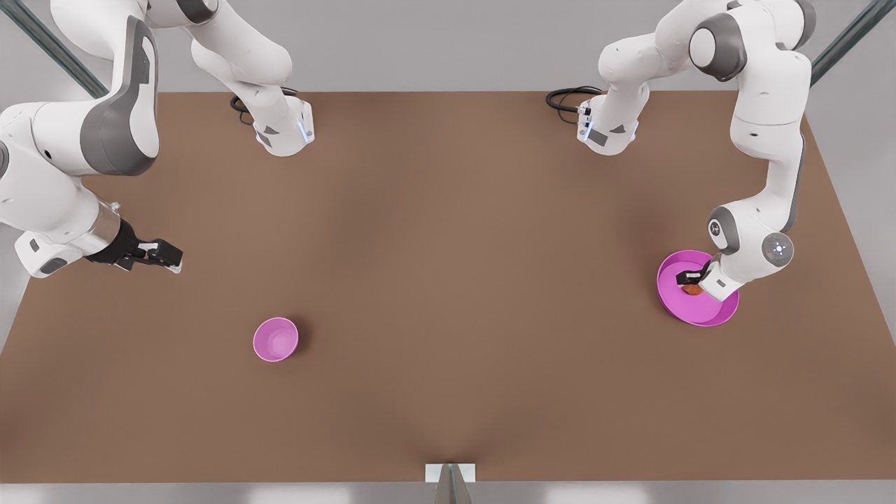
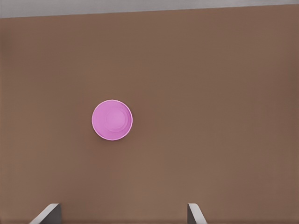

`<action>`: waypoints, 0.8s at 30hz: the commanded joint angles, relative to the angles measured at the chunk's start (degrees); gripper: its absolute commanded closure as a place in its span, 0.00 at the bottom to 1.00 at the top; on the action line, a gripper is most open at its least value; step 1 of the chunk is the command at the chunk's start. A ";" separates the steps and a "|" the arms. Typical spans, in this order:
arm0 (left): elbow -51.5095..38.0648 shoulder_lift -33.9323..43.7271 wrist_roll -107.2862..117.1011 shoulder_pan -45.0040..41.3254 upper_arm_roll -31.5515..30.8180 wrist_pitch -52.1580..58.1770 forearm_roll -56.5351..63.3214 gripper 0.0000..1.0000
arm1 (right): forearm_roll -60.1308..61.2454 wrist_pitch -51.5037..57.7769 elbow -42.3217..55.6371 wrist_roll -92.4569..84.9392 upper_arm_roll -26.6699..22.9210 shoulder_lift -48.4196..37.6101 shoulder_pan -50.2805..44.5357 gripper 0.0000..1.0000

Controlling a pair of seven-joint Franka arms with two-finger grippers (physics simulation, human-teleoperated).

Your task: Use the left arm to pick up the apple from the plate, transfer it to the gripper of the right arm, and then use the right arm to place it into the bowl

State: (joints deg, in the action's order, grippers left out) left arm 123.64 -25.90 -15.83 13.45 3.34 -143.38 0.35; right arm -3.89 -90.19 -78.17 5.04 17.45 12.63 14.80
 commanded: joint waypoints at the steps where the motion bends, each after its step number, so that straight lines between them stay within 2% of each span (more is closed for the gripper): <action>1: -0.15 0.06 -1.66 -0.01 0.00 -0.06 0.09 0.21 | 0.02 0.02 0.03 0.05 0.04 0.02 -0.03 0.00; 19: -0.33 -1.08 -1.66 -0.45 0.00 0.03 0.09 0.32 | 0.11 0.02 0.03 -0.03 -0.05 0.02 0.15 0.00; 22: -0.33 2.34 -1.57 -0.53 0.00 2.13 0.09 0.33 | 0.11 0.02 0.03 -0.03 -0.05 0.02 0.15 0.00; 24: -2.25 7.00 -0.87 -1.50 -0.35 8.88 0.09 0.33 | 0.11 0.02 0.03 -0.03 -0.05 0.02 0.15 0.00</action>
State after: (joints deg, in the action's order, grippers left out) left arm 120.92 -19.92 -16.15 11.80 3.03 -140.19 0.77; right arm -3.78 -90.19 -78.16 5.04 17.37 12.72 14.94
